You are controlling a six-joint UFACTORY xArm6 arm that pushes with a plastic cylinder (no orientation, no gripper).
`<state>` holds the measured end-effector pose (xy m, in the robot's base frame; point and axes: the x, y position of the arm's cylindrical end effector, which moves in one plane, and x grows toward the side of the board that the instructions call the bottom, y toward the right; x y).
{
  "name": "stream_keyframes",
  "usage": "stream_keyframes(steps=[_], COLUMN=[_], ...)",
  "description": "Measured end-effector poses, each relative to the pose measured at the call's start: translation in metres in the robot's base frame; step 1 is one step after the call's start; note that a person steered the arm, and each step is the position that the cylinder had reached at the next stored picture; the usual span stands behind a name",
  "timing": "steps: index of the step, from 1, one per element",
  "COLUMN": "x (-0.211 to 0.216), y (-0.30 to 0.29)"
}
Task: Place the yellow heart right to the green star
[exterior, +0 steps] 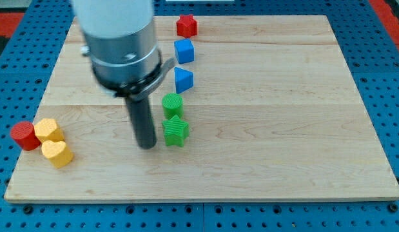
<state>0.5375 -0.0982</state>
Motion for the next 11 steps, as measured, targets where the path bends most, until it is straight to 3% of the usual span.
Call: stream_keyframes(steps=[1, 2, 3, 4, 6, 9, 11], x=[0.062, 0.066, 0.031, 0.002, 0.002, 0.024, 0.025], y=[-0.052, -0.164, -0.203, -0.198, -0.083, -0.095, 0.039])
